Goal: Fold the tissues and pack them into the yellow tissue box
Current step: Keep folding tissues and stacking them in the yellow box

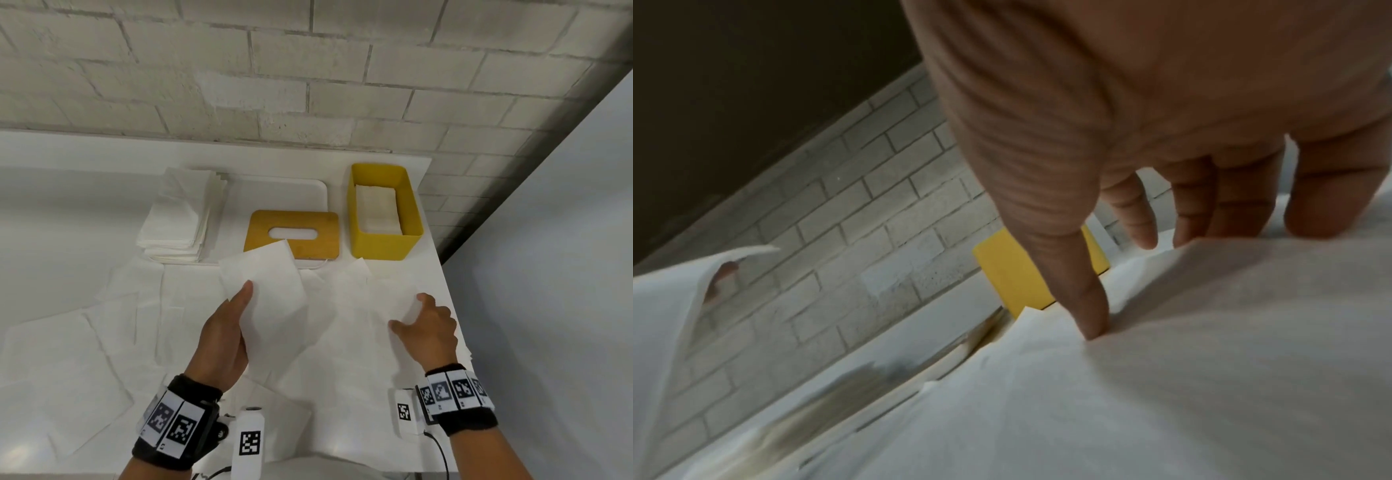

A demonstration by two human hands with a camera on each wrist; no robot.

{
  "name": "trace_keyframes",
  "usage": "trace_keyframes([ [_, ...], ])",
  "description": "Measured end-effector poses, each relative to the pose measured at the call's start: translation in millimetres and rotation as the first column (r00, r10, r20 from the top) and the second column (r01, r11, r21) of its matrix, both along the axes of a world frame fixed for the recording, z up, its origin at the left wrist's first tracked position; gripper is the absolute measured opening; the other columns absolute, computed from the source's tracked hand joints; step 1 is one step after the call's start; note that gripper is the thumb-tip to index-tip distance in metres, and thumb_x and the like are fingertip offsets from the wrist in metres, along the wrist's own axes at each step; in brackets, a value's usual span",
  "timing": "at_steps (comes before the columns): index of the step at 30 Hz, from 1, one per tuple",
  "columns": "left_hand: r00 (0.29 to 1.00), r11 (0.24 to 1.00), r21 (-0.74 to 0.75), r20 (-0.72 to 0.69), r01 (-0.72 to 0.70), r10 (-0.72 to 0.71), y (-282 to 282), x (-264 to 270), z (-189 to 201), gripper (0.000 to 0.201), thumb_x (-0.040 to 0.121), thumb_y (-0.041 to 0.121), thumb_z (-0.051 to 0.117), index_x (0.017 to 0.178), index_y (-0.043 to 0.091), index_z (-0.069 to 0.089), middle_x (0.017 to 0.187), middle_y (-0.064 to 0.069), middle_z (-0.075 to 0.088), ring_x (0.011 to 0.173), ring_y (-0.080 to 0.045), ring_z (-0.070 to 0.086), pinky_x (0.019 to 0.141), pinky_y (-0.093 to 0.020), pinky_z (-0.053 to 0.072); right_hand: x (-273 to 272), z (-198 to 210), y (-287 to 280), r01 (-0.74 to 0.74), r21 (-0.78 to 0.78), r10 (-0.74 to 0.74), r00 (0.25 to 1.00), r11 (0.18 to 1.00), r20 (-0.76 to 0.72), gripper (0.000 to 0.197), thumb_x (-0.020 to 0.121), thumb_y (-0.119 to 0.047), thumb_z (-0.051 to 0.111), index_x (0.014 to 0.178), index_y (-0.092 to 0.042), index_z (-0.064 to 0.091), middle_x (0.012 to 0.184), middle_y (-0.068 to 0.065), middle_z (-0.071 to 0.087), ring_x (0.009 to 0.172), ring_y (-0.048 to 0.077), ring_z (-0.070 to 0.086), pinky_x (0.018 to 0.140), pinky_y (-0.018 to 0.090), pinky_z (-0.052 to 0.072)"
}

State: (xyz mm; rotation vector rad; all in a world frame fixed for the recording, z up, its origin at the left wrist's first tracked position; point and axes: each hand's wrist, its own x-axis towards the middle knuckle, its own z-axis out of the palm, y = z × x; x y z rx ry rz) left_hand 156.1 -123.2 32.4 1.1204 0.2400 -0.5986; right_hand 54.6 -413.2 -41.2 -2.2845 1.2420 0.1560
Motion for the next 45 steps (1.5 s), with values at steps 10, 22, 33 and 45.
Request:
trace_keyframes([
  [10, 0.999, 0.997, 0.058, 0.012, 0.047, -0.048, 0, -4, 0, 0.038, 0.101, 0.035, 0.052, 0.127, 0.012, 0.068, 0.118, -0.009, 0.077, 0.111, -0.028, 0.071, 0.094, -0.046, 0.053, -2, 13, 8, 0.039, 0.015, -0.042, 0.956, 0.999, 0.291, 0.061, 0.094, -0.014, 0.065, 0.148, -0.021, 0.038, 0.122, 0.013, 0.066, 0.111, 0.035, 0.062, 0.094, 0.04, 0.05],
  [22, 0.996, 0.996, 0.038, -0.003, 0.086, -0.086, -19, -5, 11, 0.037, 0.102, 0.032, 0.054, 0.132, 0.014, 0.066, 0.122, -0.007, 0.075, 0.116, -0.027, 0.07, 0.105, -0.048, 0.051, -3, 139, 75, -0.555, 0.63, -0.138, 0.681, 0.544, 0.719, 0.032, 0.097, 0.005, 0.054, 0.12, -0.01, 0.069, 0.116, 0.01, 0.075, 0.1, 0.022, 0.075, 0.081, 0.03, 0.061],
  [33, 0.956, 0.955, -0.095, 0.11, 0.282, -0.271, -31, -14, 25, 0.06, 0.098, 0.057, 0.029, 0.133, 0.023, 0.064, 0.129, -0.009, 0.072, 0.12, -0.026, 0.069, 0.093, -0.035, 0.059, 11, 121, 102, -0.422, 0.633, -0.16, 0.738, 0.649, 0.656, 0.038, 0.095, -0.005, 0.065, 0.127, -0.025, 0.061, 0.107, 0.006, 0.077, 0.101, 0.026, 0.074, 0.09, 0.042, 0.057],
  [45, 0.975, 0.978, -0.012, 0.083, 0.209, -0.208, -28, -16, 11, 0.038, 0.105, 0.032, 0.046, 0.135, 0.014, 0.063, 0.125, -0.008, 0.074, 0.115, -0.027, 0.071, 0.1, -0.044, 0.052, 5, 102, 91, -0.361, 0.659, -0.142, 0.801, 0.66, 0.582, 0.034, 0.095, -0.015, 0.069, 0.123, -0.03, 0.061, 0.096, 0.008, 0.075, 0.084, 0.021, 0.071, 0.075, 0.032, 0.056],
])
